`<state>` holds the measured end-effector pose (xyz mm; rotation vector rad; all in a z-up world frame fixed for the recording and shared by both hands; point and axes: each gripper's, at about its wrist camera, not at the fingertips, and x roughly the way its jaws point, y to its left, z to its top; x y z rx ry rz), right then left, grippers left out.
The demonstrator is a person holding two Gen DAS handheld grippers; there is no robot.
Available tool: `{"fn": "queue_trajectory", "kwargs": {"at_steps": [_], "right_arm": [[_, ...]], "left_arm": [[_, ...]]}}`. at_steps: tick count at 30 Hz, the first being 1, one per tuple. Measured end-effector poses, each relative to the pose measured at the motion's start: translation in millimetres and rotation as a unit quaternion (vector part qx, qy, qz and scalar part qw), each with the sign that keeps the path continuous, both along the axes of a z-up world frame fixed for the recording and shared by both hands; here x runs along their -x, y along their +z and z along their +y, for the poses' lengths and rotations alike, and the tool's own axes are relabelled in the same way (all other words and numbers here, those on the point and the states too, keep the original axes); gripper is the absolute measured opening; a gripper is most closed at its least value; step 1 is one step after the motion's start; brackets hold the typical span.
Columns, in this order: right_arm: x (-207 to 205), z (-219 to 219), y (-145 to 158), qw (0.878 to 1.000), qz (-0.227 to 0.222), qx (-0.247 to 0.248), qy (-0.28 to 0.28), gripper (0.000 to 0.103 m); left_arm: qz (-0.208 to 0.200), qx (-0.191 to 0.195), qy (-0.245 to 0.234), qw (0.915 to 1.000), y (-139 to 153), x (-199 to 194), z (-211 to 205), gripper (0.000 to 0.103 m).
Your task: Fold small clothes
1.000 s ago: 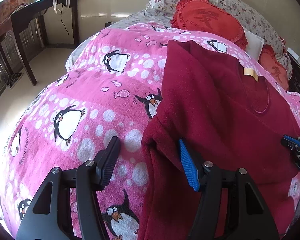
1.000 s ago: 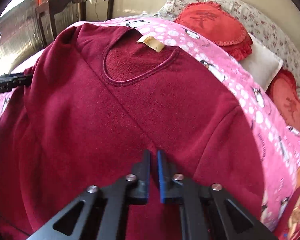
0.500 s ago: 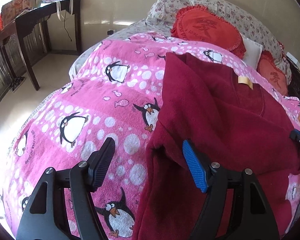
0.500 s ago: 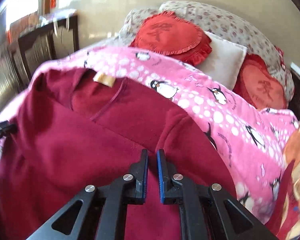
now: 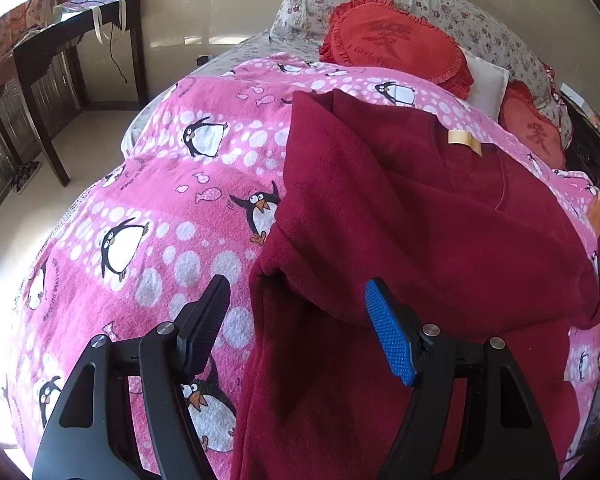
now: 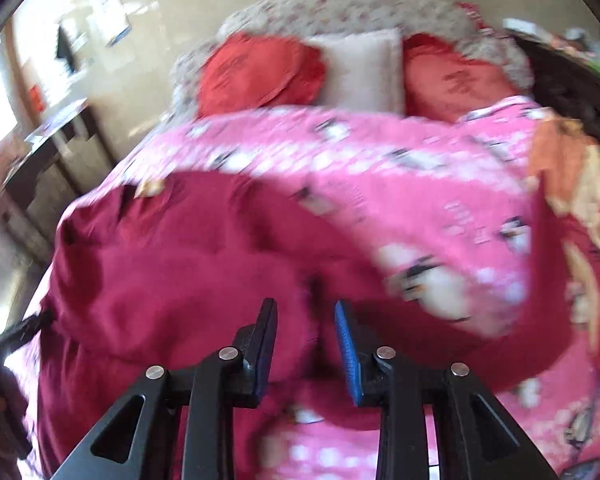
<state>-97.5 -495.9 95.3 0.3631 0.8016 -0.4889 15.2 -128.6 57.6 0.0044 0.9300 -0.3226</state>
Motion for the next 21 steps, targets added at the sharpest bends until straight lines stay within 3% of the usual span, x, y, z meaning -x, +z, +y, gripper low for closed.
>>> {"fn": "queue_trajectory", "kwargs": {"at_steps": [2,4,6,7,8,9,12,16,19,21], "right_arm": [[8.3,-25.5,5.1,0.998,0.013,0.024,-0.061,0.069],[7.2,-50.9,2.1,0.994,0.046,0.039,-0.096,0.075],[2.8,-71.3,-11.0,0.989,0.092,0.047,-0.105,0.075],[6.5,-77.7,-16.4,0.987,0.109,0.047,-0.105,0.068],[13.2,-83.1,-21.9,0.985,0.127,0.044,-0.112,0.052],[21.3,-86.5,-22.7,0.984,0.129,0.040,-0.119,0.050],[71.8,-89.6,-23.0,0.975,0.128,0.048,-0.176,0.050],[120.3,-86.6,-30.9,0.969,0.144,0.015,-0.203,0.052],[154.8,-74.5,-14.1,0.963,0.138,0.035,-0.231,0.052],[178.2,-80.7,-4.5,0.962,0.110,0.020,-0.249,0.053]], "left_arm": [[0.001,0.010,0.001,1.0000,4.8,1.0,0.6,0.071],[0.005,0.016,0.001,0.9999,7.3,2.5,-0.8,0.071],[0.008,0.014,-0.004,0.9999,7.5,5.5,-4.5,0.071],[0.008,0.011,-0.008,0.9999,8.1,8.0,-5.6,0.071],[0.004,0.007,-0.011,0.9999,8.8,10.7,-6.1,0.071],[0.000,0.003,-0.012,0.9999,8.4,12.5,-6.5,0.071],[0.006,-0.006,-0.010,0.9999,3.1,11.5,-5.6,0.071],[0.027,0.008,-0.004,0.9996,-3.8,7.3,-3.5,0.071],[0.022,0.010,-0.006,0.9997,-1.1,10.5,-3.9,0.071],[0.019,0.011,-0.007,0.9997,-0.3,11.9,-4.6,0.071]]}}
